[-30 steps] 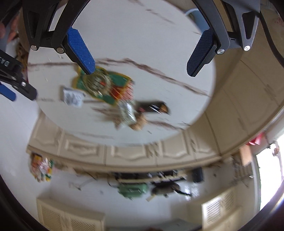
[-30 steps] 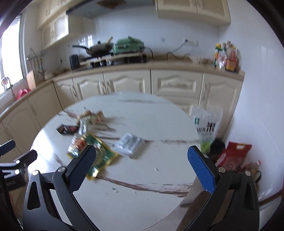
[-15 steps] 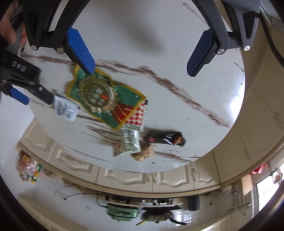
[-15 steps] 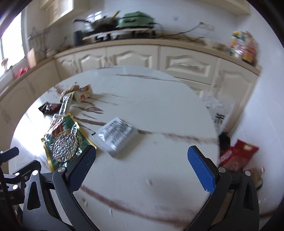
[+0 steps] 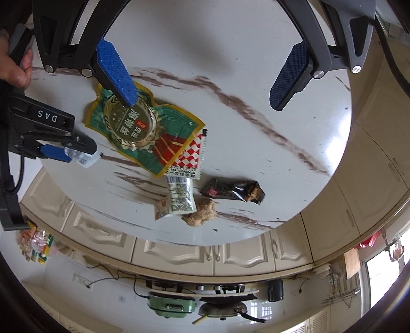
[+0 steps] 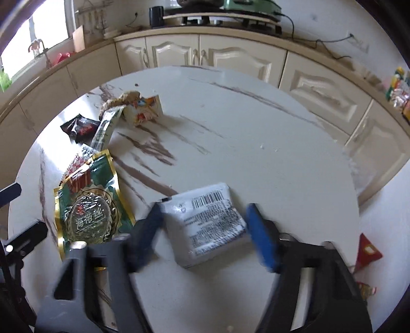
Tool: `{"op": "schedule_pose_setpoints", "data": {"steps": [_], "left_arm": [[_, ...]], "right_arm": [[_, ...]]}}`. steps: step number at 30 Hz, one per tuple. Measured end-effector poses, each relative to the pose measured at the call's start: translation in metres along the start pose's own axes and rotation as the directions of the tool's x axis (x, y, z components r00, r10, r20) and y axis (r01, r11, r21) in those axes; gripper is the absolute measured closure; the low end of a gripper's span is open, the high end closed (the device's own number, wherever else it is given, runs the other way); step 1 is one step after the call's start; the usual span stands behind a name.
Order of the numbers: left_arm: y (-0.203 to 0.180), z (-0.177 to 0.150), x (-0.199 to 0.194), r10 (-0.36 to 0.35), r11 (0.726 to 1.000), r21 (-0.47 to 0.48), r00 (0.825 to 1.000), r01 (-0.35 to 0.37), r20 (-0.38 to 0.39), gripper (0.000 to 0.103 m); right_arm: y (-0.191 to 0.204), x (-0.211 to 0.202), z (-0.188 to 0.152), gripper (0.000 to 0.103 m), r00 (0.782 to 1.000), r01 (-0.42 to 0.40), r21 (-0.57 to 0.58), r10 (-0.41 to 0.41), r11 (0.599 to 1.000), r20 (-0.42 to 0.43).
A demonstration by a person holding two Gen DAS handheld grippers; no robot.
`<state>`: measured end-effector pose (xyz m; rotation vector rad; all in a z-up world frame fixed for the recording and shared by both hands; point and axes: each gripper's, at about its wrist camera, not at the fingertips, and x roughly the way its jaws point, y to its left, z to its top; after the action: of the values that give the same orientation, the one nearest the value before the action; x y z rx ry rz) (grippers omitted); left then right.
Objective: Collect trash
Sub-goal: 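Grasp the white printed sachet with the right gripper and lift it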
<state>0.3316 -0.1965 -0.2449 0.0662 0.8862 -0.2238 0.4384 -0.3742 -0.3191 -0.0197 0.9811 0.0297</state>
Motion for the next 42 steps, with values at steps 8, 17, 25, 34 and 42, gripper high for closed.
{"op": "schedule_pose_setpoints", "data": {"steps": [8, 17, 25, 34, 42], "left_arm": [[0.009, -0.002, -0.005, 0.004, 1.0, -0.006, 1.0, -0.004, -0.01, 0.001], [0.043, -0.017, -0.014, 0.03, 0.998, -0.047, 0.999, -0.032, -0.033, 0.001], [0.068, -0.024, -0.031, 0.047, 0.996, -0.075, 0.999, -0.049, -0.027, 0.001], [0.07, -0.03, -0.041, 0.033, 0.998, -0.046, 0.999, -0.035, -0.028, 0.001], [0.067, -0.031, -0.039, 0.015, 0.999, -0.03, 0.999, -0.016, -0.045, 0.001]], "right_arm": [[0.025, -0.015, -0.013, 0.082, 0.996, -0.077, -0.067, 0.081, 0.995, 0.048], [0.055, -0.026, -0.022, 0.094, 0.983, -0.166, -0.088, 0.171, 0.982, 0.062], [0.079, -0.036, -0.031, 0.069, 0.987, -0.144, -0.076, 0.149, 0.987, 0.057], [0.097, -0.028, -0.036, 0.046, 0.99, -0.137, -0.116, 0.141, 0.984, 0.023], [0.101, -0.027, -0.036, 0.06, 0.992, -0.112, -0.165, 0.119, 0.98, 0.034]]}}
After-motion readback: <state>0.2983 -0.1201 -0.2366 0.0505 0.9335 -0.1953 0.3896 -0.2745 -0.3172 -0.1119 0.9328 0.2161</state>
